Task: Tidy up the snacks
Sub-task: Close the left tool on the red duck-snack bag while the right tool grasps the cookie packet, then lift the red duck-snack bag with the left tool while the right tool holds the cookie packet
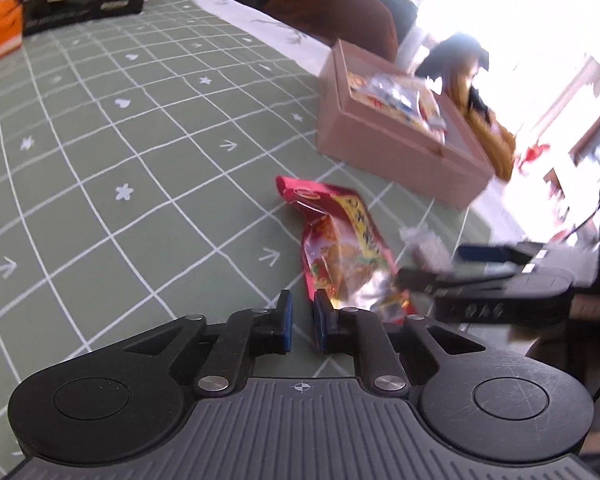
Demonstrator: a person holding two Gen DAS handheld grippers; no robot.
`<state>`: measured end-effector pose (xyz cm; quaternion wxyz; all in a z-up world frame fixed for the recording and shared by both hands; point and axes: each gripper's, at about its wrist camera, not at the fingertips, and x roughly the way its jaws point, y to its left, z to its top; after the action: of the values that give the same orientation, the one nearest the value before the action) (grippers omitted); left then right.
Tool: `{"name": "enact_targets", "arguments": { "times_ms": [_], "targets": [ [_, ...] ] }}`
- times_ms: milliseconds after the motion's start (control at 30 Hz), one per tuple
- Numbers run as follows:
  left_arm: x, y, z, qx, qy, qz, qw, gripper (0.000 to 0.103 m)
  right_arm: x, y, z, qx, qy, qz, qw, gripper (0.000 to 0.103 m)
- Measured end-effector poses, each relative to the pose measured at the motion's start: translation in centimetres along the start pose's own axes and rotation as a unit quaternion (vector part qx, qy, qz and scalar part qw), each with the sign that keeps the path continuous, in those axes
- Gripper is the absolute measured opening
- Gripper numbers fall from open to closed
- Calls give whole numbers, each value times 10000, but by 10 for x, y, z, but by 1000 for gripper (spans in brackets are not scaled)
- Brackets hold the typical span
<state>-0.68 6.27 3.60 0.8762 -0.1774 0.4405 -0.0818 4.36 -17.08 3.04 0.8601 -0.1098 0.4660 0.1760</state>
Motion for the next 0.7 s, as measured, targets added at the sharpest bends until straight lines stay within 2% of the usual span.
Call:
{"name": "enact_targets", "arguments": {
  "times_ms": [133,300,467,700],
  "targets": [
    [3,3,6,-82,-178,-117,9997,18,0,14,4,-130,9,156,9998,84],
    [21,-5,12,117,-16,-1,9999,26,1,21,4,-222,19,281,9994,84],
    [33,-6,20,-64,-62,-201,9998,35,2,17,2,-209,4,421,9989,84],
    [33,4,23,-435,22,-521,9977,37,2,16,0,-332,-82,529,9980,84]
  ]
}}
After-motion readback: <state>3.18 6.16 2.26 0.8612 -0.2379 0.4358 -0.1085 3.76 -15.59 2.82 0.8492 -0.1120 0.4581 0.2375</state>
